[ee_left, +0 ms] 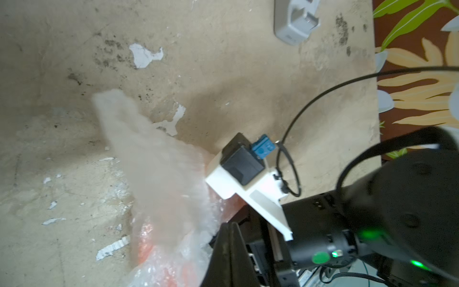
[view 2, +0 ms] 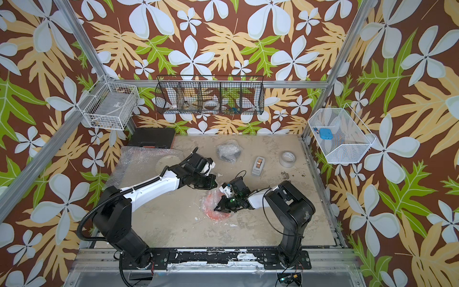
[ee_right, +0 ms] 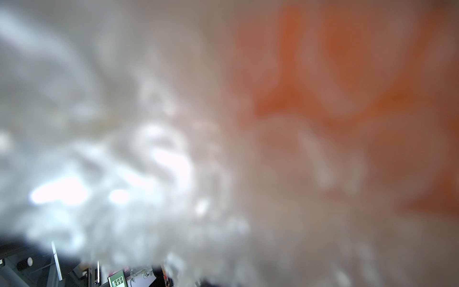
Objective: Wrap dinner plates in bubble wrap
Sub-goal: Wrap the plate in the bubble wrap.
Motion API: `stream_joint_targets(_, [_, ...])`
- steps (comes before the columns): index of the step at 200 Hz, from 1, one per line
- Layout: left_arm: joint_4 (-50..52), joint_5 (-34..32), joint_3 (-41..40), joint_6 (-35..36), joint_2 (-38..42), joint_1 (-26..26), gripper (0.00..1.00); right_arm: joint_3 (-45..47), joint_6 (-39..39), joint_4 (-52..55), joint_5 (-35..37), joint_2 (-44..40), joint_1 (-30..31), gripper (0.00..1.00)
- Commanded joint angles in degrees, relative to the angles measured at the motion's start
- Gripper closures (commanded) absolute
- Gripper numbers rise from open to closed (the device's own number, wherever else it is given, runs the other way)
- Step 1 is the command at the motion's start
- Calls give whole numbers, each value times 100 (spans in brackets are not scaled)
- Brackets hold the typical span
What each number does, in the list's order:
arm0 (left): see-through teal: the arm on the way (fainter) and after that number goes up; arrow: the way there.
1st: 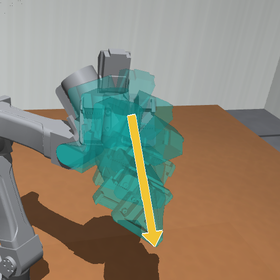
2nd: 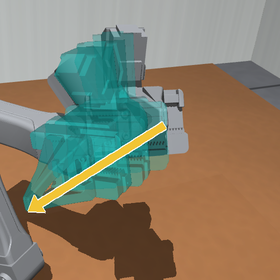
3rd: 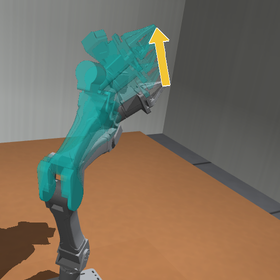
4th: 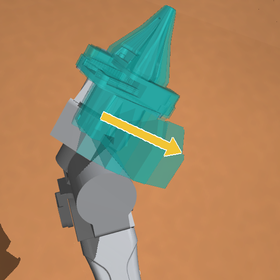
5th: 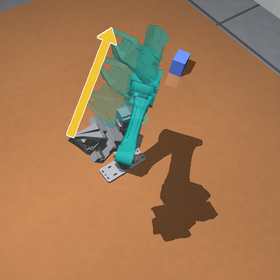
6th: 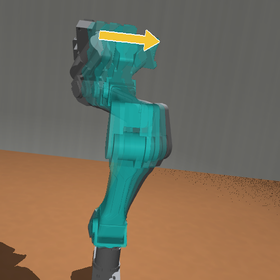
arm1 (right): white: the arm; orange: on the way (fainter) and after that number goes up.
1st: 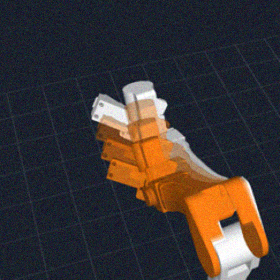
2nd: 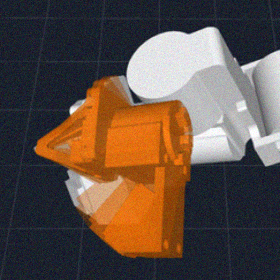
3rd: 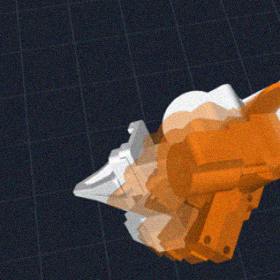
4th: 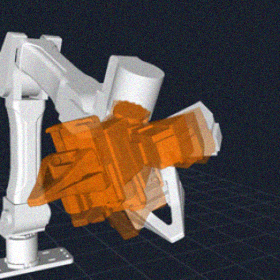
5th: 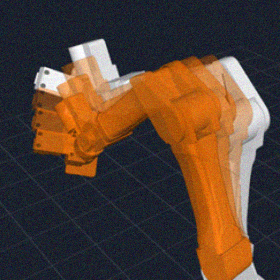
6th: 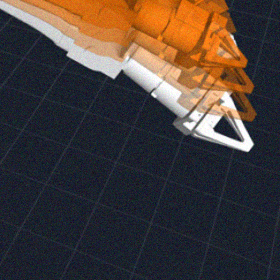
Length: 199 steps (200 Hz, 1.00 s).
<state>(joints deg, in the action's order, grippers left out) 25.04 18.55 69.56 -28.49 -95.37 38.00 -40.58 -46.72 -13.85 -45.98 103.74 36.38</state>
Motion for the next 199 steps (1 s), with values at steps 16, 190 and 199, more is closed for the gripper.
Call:
stream_joint_targets(16, [9,303,-202,-336,-282,435,100,59,10,813,492,101,27,100])
stream_joint_targets(190, [-509,-187,-1806,-277,-923,463,100,-297,-188,1365,469,-1220,-188,87])
stream_joint_targets(199, [-507,-180,-1790,-274,-905,461,100,-290,-210,1183,250,-978,-181,91])
